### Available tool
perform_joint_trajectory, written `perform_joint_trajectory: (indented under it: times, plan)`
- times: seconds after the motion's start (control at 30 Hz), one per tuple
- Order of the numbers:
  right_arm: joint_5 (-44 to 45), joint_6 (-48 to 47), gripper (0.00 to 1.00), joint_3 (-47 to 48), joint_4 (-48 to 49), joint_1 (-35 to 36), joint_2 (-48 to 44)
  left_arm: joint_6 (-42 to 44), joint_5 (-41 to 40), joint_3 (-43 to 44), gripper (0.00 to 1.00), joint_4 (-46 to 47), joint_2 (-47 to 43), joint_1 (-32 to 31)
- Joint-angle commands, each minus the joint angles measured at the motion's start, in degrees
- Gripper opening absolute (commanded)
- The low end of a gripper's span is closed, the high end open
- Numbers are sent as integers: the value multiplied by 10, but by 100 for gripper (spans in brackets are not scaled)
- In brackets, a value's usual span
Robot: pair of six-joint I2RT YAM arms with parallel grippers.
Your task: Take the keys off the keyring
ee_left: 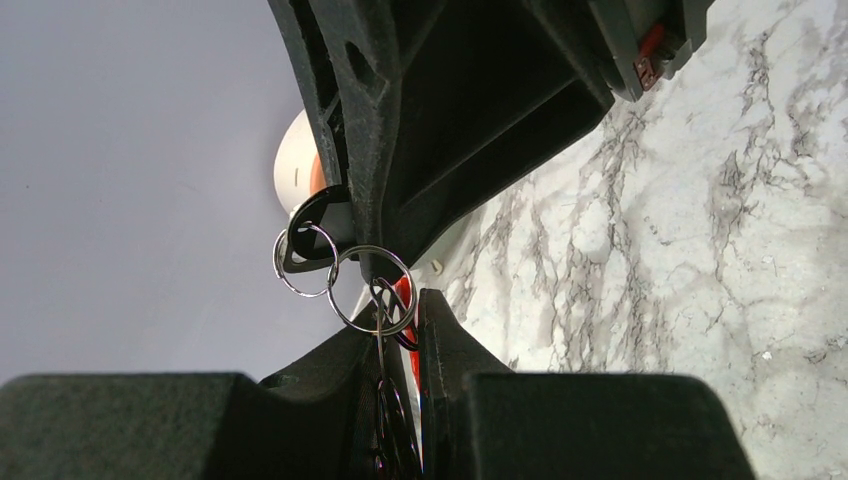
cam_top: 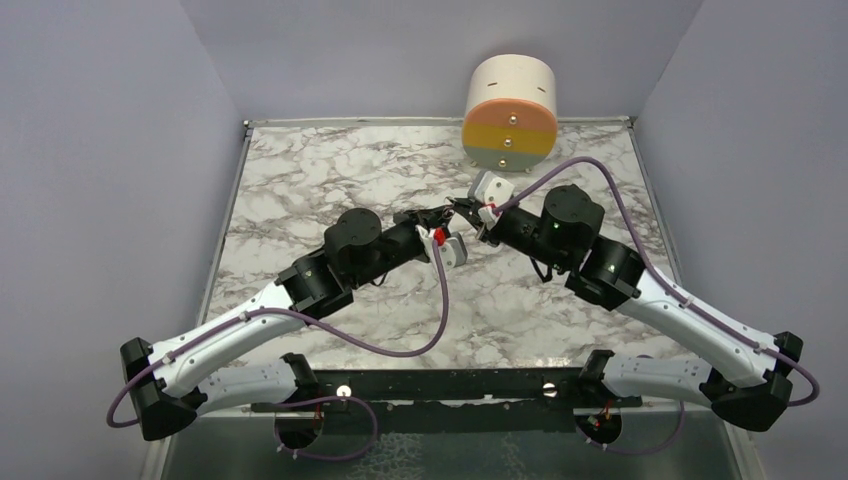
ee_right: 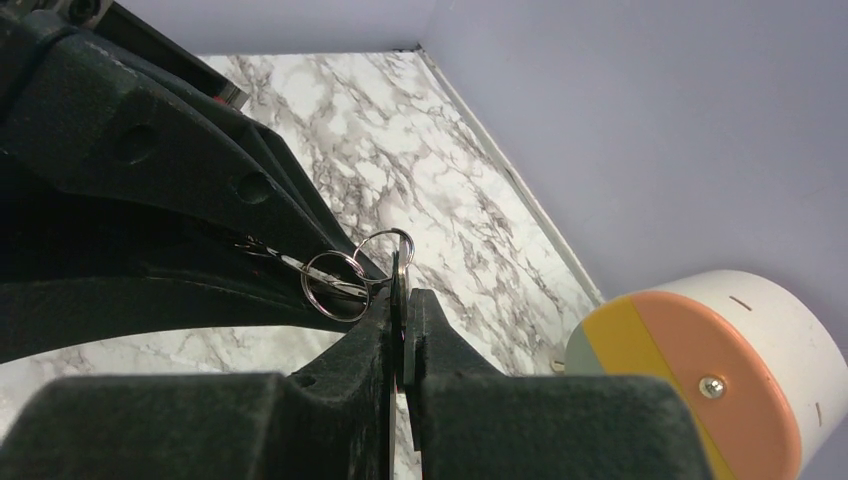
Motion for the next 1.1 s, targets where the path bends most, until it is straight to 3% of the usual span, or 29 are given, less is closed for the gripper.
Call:
perform_joint_trajectory:
  times: [0.0,0.27,1.07]
  plan:
    - [-39,-21,5,44,-9,-2,1,2,26,17,0,-28,3,0]
    - [-30,-37,5,47,-9,-2,-9,-2,56,22,0,-44,-9,0]
    - [-45,-13,5,127,-81,-2,46,-8,30,28,0,-44,35,0]
